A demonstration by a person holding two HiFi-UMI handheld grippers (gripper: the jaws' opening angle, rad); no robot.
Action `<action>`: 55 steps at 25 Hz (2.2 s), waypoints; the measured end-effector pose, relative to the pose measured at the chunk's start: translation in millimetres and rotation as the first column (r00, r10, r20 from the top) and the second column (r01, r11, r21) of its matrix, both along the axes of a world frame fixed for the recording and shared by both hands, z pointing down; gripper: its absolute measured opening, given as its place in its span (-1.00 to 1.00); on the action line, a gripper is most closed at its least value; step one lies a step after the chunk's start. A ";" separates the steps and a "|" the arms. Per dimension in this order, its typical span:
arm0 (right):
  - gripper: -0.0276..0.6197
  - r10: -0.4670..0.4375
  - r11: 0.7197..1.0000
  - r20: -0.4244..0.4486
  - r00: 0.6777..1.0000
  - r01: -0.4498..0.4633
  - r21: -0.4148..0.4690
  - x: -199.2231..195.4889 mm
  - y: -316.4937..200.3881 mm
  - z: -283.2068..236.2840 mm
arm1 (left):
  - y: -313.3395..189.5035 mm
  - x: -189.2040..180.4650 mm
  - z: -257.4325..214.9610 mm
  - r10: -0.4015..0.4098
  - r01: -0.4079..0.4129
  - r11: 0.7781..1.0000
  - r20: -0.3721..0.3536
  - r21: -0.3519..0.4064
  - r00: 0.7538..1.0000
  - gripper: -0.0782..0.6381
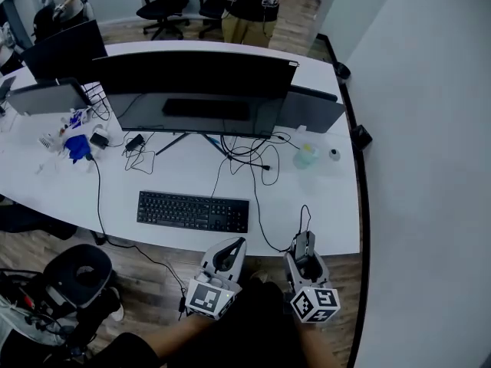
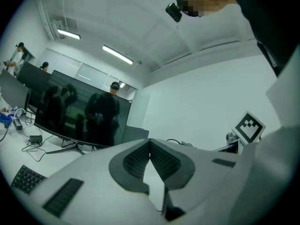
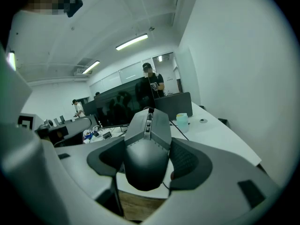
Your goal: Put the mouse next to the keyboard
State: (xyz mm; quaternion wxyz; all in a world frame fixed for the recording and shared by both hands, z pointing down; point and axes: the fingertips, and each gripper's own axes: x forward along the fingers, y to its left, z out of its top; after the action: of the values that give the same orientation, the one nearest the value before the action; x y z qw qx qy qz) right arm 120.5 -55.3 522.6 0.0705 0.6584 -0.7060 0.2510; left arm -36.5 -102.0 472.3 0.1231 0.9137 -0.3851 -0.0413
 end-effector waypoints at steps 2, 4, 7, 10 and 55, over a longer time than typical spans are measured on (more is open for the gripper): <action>0.02 -0.003 1.000 0.000 1.000 0.003 -0.023 -1.3 -8.3 12.6 | -3.6 -0.6 6.0 -0.002 0.003 1.000 0.012 -0.021 1.000 -0.74; 0.02 -0.012 0.999 0.002 1.000 0.012 -0.047 -2.7 -17.3 26.8 | -7.1 -3.8 14.9 -0.030 0.031 0.998 0.021 -0.055 0.999 -0.74; 0.02 -0.020 0.996 0.009 1.000 0.021 -0.085 -3.6 -31.4 48.5 | -11.0 -1.4 27.3 -0.034 0.035 0.998 0.015 -0.053 0.999 -0.74; 0.02 -0.053 0.989 0.020 0.998 0.055 -0.139 -4.2 -40.8 68.8 | -15.9 3.6 38.1 -0.022 0.024 0.998 0.040 -0.052 0.999 -0.74; 0.03 -0.360 0.808 -0.116 0.926 0.247 -0.535 10.8 -129.9 272.8 | -104.7 63.0 74.6 -0.064 0.088 0.993 0.287 -0.074 0.956 -0.74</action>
State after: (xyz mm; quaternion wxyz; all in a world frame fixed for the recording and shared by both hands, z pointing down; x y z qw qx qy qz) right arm 131.3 -185.1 795.5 0.3568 0.5165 -0.6988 0.3430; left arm 26.5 -206.7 546.9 0.1041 0.8885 -0.4351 0.1023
